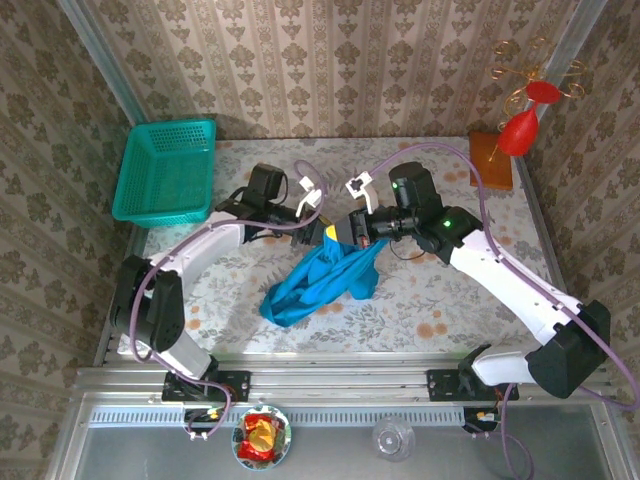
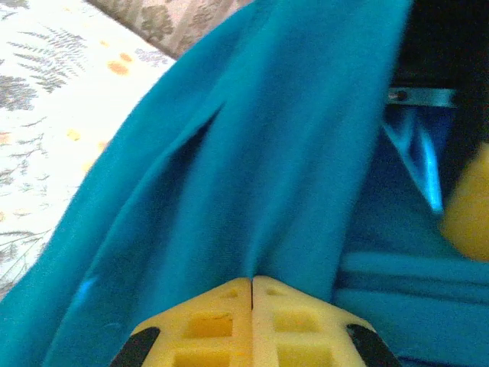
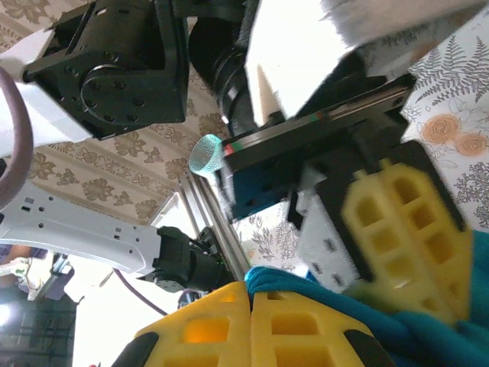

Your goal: Fold the inside-out t-shirt

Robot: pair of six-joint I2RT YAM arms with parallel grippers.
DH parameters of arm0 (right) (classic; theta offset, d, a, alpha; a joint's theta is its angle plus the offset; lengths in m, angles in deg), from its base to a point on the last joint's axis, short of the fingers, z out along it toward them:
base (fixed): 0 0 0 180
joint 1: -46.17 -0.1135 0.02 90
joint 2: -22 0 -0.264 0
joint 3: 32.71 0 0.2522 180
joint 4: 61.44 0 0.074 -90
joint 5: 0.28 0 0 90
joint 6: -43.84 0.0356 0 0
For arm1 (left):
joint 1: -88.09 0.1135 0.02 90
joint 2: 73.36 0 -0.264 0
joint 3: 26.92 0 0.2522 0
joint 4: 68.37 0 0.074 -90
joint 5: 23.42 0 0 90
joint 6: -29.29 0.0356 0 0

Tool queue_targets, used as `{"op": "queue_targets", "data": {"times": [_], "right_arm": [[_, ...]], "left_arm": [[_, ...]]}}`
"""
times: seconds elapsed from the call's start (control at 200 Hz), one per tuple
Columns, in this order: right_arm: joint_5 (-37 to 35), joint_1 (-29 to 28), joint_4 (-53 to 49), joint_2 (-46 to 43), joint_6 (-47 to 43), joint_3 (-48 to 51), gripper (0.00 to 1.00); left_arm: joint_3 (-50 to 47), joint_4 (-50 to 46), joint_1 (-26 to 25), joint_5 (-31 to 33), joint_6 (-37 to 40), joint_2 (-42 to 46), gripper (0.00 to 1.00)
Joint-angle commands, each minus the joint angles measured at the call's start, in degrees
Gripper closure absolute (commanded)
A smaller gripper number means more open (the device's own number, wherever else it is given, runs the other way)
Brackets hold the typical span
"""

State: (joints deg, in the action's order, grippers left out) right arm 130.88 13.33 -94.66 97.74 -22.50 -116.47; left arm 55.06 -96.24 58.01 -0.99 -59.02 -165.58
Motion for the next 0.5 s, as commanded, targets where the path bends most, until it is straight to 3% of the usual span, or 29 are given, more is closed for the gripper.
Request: {"op": "queue_targets", "data": {"times": [0.0,0.165,0.275,0.495], "right_arm": [[1.2,-1.8,3.6,-0.3,-2.2,-2.7,1.0],[0.2,-3.5,1.7,-1.9,-4.3,-3.7,1.0],[-3.5,-3.6,0.6,-5.0,-5.6,-2.3,1.0],[-27.6,-3.0,-7.3,-13.8,-7.5,-0.2,1.0]], "left_arm": [[2.8,-0.4,-0.3,7.5,-2.0,-4.0,1.0],[5.3,-4.3,1.8,19.0,-5.0,-10.8,1.0],[5.3,-5.8,5.5,22.2,-6.2,-13.9,1.0],[-1.3,-1.4,16.0,27.3,-11.0,-8.7,1.0]]}}
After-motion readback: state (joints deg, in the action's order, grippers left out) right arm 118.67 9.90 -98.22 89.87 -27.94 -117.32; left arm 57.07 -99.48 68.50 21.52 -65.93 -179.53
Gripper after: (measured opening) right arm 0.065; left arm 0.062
